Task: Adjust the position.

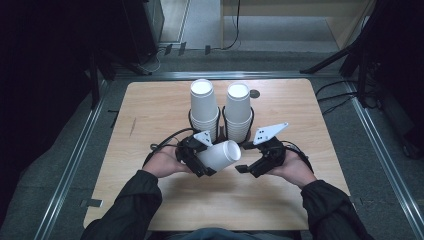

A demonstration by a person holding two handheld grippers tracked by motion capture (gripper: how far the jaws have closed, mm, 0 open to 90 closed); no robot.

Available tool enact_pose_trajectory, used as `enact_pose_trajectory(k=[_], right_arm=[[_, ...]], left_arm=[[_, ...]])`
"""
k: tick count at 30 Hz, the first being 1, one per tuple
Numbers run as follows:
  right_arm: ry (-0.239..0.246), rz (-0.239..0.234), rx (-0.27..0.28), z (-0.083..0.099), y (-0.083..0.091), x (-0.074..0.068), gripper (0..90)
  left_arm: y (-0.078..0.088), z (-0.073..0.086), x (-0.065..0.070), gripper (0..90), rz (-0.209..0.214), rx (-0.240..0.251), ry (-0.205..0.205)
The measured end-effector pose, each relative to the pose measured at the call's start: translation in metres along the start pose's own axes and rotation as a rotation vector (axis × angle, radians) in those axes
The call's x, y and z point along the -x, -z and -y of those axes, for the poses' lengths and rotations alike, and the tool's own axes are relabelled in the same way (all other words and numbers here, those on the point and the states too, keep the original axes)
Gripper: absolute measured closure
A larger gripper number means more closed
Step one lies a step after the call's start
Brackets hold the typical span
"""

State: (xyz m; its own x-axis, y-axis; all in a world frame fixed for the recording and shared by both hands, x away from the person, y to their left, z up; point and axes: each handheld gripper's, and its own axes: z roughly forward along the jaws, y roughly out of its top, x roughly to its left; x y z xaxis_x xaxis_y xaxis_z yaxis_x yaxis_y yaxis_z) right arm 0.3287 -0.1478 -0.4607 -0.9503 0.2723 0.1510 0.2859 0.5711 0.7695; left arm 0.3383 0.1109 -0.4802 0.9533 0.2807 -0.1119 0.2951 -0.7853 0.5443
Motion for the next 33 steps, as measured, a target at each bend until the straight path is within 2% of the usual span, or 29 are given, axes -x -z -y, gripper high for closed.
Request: enact_pose_trajectory(k=[8, 13, 16, 22, 24, 26, 30, 33], right_arm=[[0.024, -0.013, -0.020, -0.001, -0.005, -0.002, 15.3], [0.062, -0.032, -0.037, -0.003, -0.010, -0.006, 15.3], [0.072, -0.048, -0.051, -0.005, -0.014, -0.008, 15.3], [0.100, -0.064, -0.079, -0.007, -0.024, -0.011, 15.9], [0.110, -0.070, -0.092, -0.008, -0.026, -0.014, 22.5], [0.121, -0.069, -0.091, -0.008, -0.026, -0.015, 22.9], [0.117, -0.074, -0.091, -0.011, -0.024, -0.017, 23.7], [0.113, -0.077, -0.086, -0.012, -0.023, -0.016, 23.6]], left_arm=[[-0.013, -0.008, 0.005, 11.3, 0.055, -0.045, 0.012], [-0.018, -0.011, 0.009, 11.3, 0.076, -0.081, 0.006], [-0.020, -0.013, 0.010, 11.1, 0.092, -0.084, 0.003], [-0.022, -0.014, 0.013, 11.0, 0.097, -0.087, -0.013], [-0.022, -0.014, 0.014, 10.9, 0.099, -0.088, -0.021], [-0.022, -0.014, 0.014, 10.8, 0.100, -0.091, -0.026], [-0.019, -0.012, 0.014, 9.0, 0.112, -0.068, -0.036], [-0.018, -0.012, 0.014, 7.5, 0.102, -0.046, -0.040]])
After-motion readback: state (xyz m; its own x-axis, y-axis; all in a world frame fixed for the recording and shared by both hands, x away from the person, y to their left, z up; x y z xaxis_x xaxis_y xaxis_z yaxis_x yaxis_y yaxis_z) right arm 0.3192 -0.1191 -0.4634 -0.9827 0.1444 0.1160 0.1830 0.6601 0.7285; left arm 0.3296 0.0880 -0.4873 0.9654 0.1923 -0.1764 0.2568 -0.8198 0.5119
